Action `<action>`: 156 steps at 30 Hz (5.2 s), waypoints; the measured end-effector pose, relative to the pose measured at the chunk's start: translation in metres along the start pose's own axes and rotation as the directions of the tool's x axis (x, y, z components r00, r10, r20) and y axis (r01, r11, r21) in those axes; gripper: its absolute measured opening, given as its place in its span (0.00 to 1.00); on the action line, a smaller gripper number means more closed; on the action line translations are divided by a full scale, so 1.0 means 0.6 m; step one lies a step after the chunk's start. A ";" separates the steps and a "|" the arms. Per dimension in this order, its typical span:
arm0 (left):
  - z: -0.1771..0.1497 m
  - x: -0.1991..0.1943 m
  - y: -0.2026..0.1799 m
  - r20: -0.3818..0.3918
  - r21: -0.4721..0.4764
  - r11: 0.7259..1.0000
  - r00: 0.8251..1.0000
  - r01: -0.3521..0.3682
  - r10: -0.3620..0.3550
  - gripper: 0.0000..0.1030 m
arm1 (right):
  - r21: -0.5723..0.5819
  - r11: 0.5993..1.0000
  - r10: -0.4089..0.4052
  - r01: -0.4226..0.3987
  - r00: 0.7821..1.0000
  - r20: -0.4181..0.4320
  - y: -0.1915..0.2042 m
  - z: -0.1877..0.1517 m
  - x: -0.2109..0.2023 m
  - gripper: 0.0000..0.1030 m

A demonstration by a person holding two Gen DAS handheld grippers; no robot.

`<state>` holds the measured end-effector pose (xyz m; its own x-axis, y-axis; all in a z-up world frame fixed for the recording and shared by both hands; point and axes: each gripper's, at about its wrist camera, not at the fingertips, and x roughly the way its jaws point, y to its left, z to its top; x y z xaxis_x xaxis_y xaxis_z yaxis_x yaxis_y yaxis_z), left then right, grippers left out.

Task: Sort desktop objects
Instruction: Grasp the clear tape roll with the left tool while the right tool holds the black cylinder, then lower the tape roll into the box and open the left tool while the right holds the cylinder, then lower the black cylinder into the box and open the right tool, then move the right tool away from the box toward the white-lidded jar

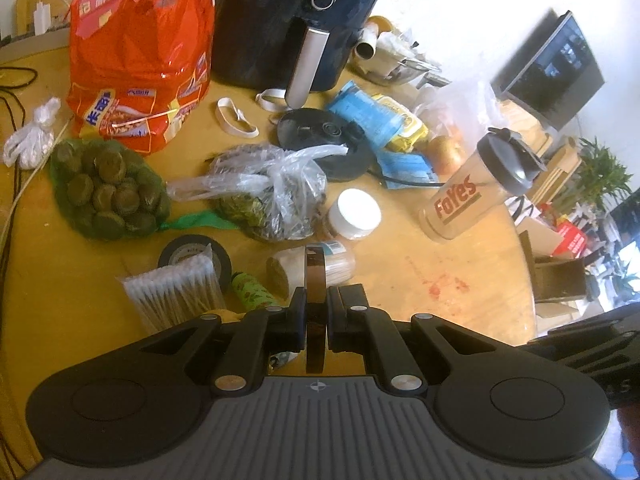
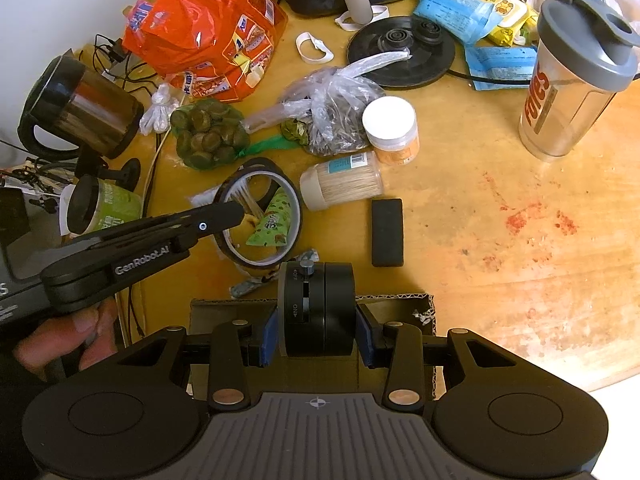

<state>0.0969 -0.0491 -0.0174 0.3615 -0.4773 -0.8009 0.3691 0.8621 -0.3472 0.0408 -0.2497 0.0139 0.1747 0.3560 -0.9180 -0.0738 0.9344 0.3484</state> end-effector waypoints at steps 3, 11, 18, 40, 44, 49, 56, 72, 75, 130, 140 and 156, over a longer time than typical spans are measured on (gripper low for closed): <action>0.004 -0.011 -0.007 0.004 0.003 1.000 1.000 -0.006 0.006 0.10 | 0.000 1.000 -0.001 0.001 1.000 0.003 -0.001 -0.001 -0.003 0.41; 0.012 -0.051 -0.029 0.024 -0.004 1.000 0.999 -0.026 0.026 0.10 | 0.002 1.000 -0.003 0.003 1.000 0.009 -0.007 -0.006 -0.009 0.41; 0.002 -0.080 -0.041 0.013 -0.035 0.998 0.998 -0.060 0.061 0.10 | 0.003 1.000 0.001 -0.001 1.000 0.011 -0.013 -0.011 -0.015 0.41; -0.092 -0.111 -0.045 -0.161 -0.087 0.959 0.954 -0.271 0.255 0.10 | -0.121 0.985 -0.125 0.121 0.992 -0.023 -0.002 -0.050 -0.019 0.41; -0.102 -0.110 -0.044 -0.182 -0.093 0.947 0.940 -0.308 0.288 0.10 | -0.130 0.979 -0.161 0.155 0.986 -0.034 -0.007 -0.056 -0.013 0.41; -0.108 -0.106 -0.041 -0.190 -0.102 0.943 0.936 -0.318 0.295 0.10 | -0.140 0.977 -0.169 0.161 0.985 -0.043 -0.007 -0.062 -0.009 0.41; -0.114 -0.096 -0.027 -0.195 -0.126 0.936 0.933 -0.329 0.302 0.10 | -0.139 0.980 -0.151 0.144 0.988 -0.043 -0.003 -0.061 -0.010 0.41; -0.114 -0.089 -0.010 -0.216 -0.150 0.906 0.907 -0.396 0.361 0.93 | -0.125 0.984 -0.133 0.126 0.990 -0.042 -0.006 -0.054 -0.007 0.41; -0.114 -0.089 -0.009 -0.224 -0.151 0.903 0.904 -0.401 0.364 0.96 | -0.124 0.984 -0.132 0.126 0.990 -0.041 -0.006 -0.053 -0.007 0.41; -0.107 -0.089 -0.012 -0.229 -0.168 0.920 0.922 -0.354 0.313 0.96 | -0.136 0.954 -0.272 0.267 0.962 -0.020 -0.009 -0.048 0.035 0.85; -0.107 -0.087 -0.018 -0.226 -0.166 0.930 0.931 -0.328 0.288 0.96 | -0.101 0.964 -0.248 0.245 0.968 -0.023 -0.023 -0.037 0.028 0.86; -0.094 -0.087 -0.021 -0.192 -0.192 0.943 0.952 -0.273 0.237 0.96 | -0.086 0.971 -0.227 0.225 0.974 -0.011 -0.036 -0.002 0.019 0.86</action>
<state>0.0252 -0.0258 0.0012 0.2678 -0.2176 -0.9386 0.0845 0.9757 -0.2021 0.0430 -0.2658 -0.0043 0.1756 0.1346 -0.9752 -0.1168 0.9865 0.1151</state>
